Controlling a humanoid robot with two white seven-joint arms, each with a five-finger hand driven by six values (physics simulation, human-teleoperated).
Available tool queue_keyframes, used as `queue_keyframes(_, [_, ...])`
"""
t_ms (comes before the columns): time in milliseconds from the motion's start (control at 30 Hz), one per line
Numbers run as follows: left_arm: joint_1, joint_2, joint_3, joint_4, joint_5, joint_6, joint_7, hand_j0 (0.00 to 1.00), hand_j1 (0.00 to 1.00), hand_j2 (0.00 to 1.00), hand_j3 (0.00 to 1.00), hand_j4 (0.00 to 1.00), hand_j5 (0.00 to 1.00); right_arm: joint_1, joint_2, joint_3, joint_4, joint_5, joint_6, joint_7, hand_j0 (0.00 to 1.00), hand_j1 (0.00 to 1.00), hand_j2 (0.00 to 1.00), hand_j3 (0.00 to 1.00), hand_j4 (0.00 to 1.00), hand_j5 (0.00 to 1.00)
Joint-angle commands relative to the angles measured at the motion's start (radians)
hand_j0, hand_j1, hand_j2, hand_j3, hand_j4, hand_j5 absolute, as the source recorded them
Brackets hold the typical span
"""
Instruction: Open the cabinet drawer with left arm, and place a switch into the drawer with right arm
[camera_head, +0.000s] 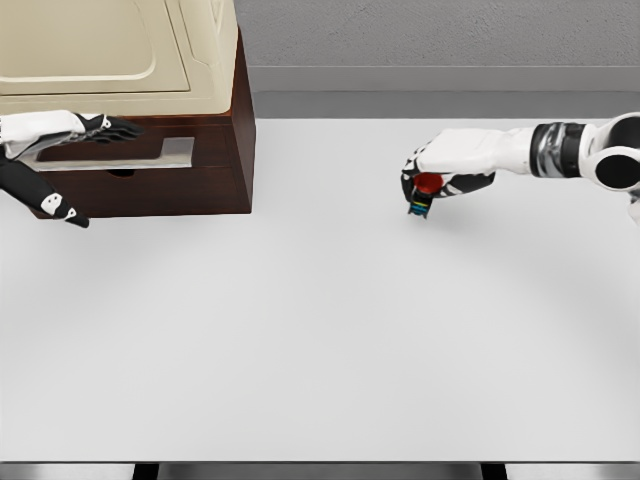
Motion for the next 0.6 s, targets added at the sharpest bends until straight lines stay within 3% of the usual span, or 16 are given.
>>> queue_keyframes(0, [0.0, -0.014, 0.014, 0.008, -0.012, 0.004, 0.0, 1.0, 1.0, 1.0, 1.0, 1.0, 1.0, 0.0, 0.001, -0.001, -0.026, -0.006, 0.002, 0.0, 0.48, 0.48, 0.48, 0.48, 0.48, 0.48])
queue_keyframes(67, [0.003, -0.034, 0.019, 0.024, -0.047, 0.002, 0.0, 1.0, 1.0, 1.0, 1.0, 1.0, 1.0, 0.0, 0.004, 0.0, -0.036, -0.006, 0.002, 0.0, 0.48, 0.48, 0.48, 0.48, 0.48, 0.48])
queue_keyframes(567, [0.031, -0.038, 0.023, 0.031, -0.047, 0.013, 0.0, 1.0, 1.0, 1.0, 1.0, 1.0, 1.0, -0.046, 0.13, 0.023, -0.04, -0.009, 0.007, 0.0, 0.48, 0.48, 0.48, 0.48, 0.48, 0.48])
